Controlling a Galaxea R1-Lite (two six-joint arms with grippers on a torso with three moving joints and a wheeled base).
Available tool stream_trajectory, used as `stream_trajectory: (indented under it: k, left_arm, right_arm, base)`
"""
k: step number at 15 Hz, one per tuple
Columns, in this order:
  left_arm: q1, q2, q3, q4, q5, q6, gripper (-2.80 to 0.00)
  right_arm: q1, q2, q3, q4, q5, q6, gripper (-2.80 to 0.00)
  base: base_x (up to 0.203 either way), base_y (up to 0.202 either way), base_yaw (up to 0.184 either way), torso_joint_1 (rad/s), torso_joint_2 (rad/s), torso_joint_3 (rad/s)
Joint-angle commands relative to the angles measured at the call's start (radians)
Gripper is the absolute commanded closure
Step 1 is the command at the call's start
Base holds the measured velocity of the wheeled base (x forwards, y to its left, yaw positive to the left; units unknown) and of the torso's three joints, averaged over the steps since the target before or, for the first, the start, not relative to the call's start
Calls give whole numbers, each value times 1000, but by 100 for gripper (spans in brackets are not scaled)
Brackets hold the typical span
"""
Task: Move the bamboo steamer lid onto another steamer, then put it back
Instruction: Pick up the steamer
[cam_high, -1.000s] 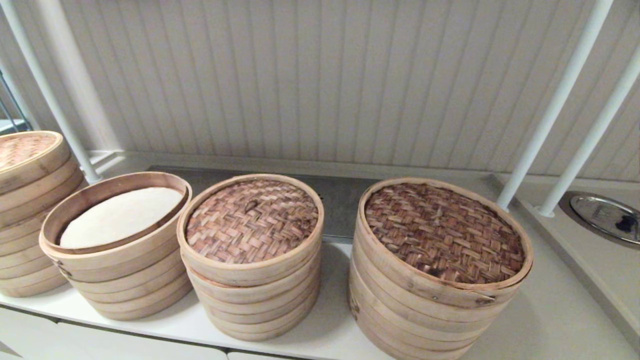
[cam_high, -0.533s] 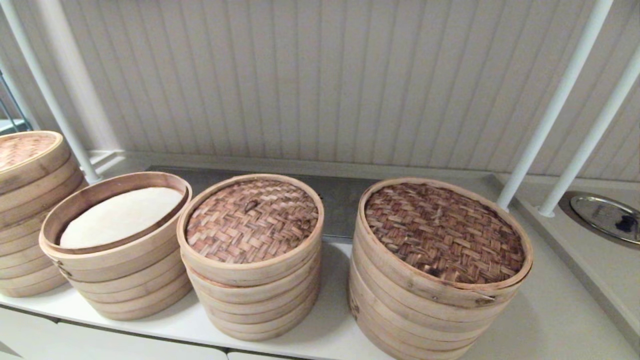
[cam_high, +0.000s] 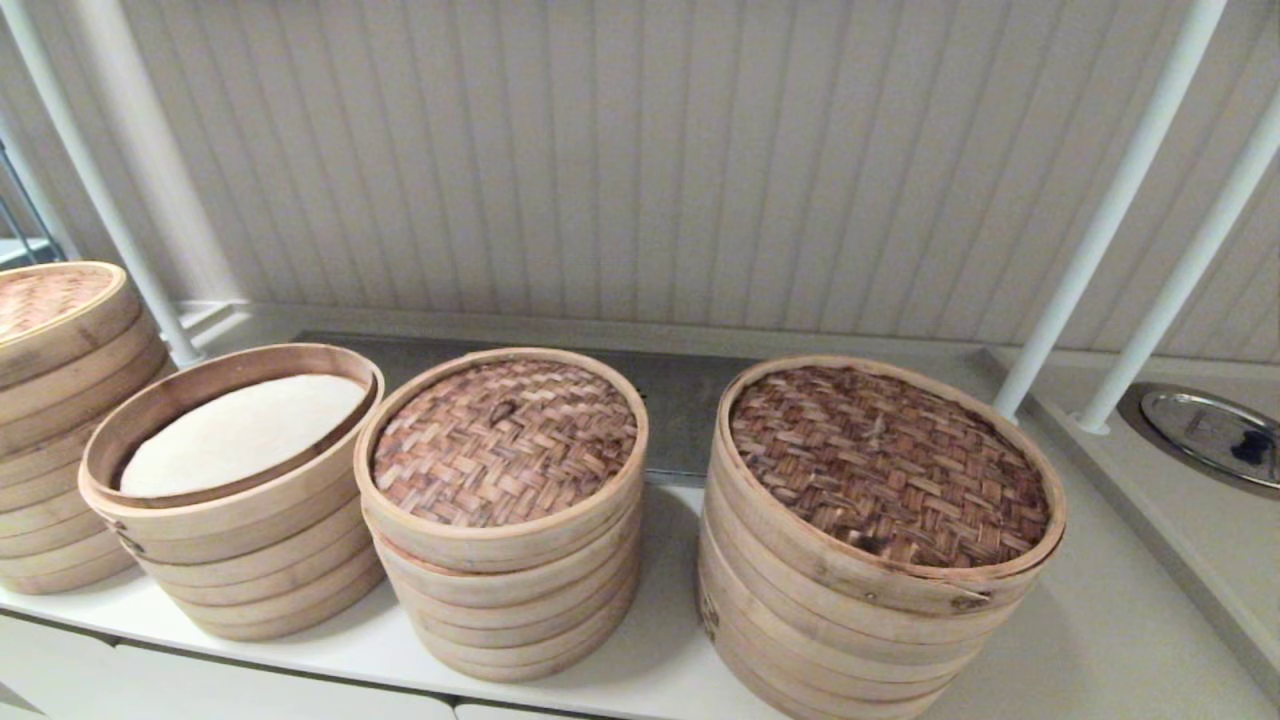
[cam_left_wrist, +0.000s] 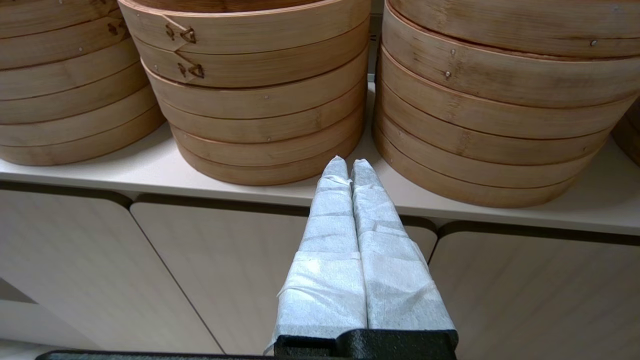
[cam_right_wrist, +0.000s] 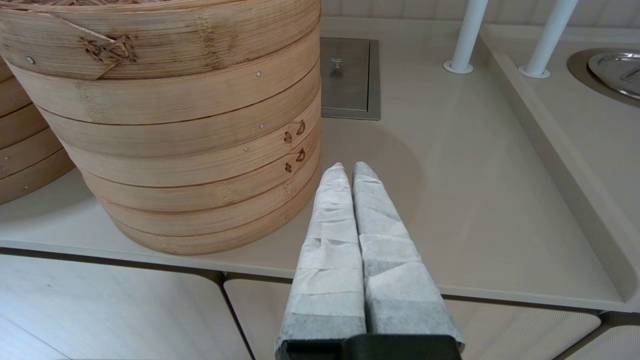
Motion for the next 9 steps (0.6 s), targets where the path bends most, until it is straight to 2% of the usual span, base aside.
stream_trajectory:
  k: [1, 5, 9]
  left_arm:
    - [0, 1, 5, -8, 0, -8, 0]
    - [1, 1, 10, -30, 4, -23, 0]
    - [1, 1, 10, -30, 2, -13, 0]
  right_arm:
    - [0, 0, 0, -1, 0, 0, 0]
    - [0, 0, -1, 0, 0, 0, 0]
    - [0, 0, 0, 0, 0, 0, 0]
  base:
    - [0, 0, 0, 0, 0, 0]
    - [0, 0, 0, 0, 0, 0]
    - [0, 0, 0, 0, 0, 0]
